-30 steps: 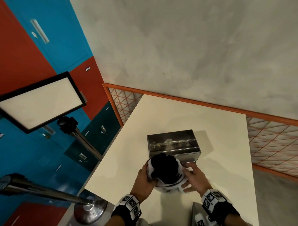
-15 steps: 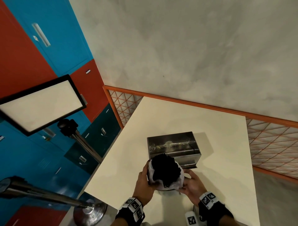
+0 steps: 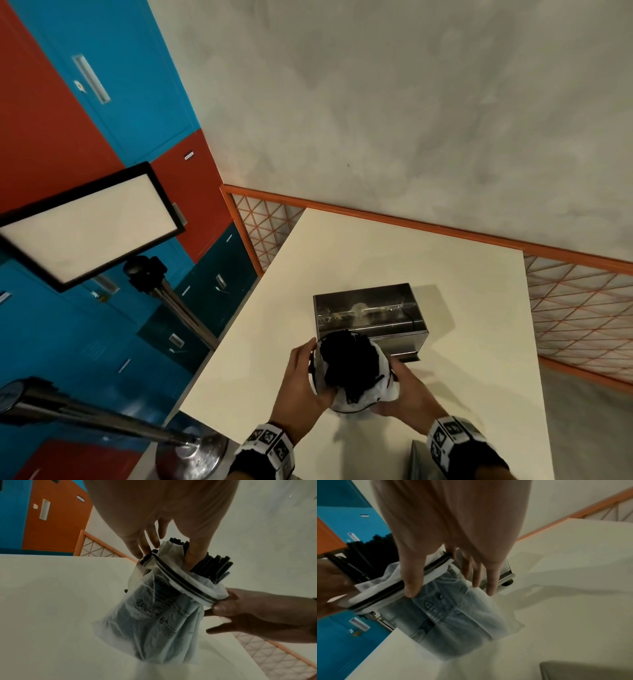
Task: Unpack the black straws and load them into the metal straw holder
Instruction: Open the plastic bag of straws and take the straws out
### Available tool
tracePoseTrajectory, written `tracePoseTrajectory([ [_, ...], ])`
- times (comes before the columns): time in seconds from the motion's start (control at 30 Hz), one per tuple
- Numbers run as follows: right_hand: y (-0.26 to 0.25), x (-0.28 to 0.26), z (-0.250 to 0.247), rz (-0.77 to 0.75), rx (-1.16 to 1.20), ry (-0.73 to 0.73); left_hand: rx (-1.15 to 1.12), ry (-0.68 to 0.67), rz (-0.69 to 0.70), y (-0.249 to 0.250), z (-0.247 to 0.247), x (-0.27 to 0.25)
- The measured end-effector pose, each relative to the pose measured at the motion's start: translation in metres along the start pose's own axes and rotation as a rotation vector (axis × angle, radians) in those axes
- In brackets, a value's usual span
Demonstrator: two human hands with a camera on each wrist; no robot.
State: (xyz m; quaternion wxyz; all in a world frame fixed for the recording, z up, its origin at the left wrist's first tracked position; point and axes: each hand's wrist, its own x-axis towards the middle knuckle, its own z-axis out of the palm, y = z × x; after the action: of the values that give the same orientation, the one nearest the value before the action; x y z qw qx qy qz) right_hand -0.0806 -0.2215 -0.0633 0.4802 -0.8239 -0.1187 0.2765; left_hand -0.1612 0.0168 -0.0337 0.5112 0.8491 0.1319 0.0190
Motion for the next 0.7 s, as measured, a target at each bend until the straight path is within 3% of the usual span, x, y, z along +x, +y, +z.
tracePoseTrajectory([
  [0.2, -0.02, 0.013, 0.022, -0.026, 0.077, 0.0, -0.148, -0.2, -0.053, 0.012, 0.008, -0.003],
  [0.4, -0.006, 0.014, 0.02, 0.0, 0.269, 0.087, -0.123, -0.31, -0.051, 0.006, 0.004, 0.004],
  [0.6, -0.005, 0.011, 0.019, -0.025, 0.434, 0.156, -0.121, -0.259, 0.012, 0.007, 0.01, 0.011],
  [0.7, -0.001, 0.011, 0.021, -0.02, 0.345, 0.106, -0.041, -0.234, -0.033, 0.0, 0.019, 0.013],
])
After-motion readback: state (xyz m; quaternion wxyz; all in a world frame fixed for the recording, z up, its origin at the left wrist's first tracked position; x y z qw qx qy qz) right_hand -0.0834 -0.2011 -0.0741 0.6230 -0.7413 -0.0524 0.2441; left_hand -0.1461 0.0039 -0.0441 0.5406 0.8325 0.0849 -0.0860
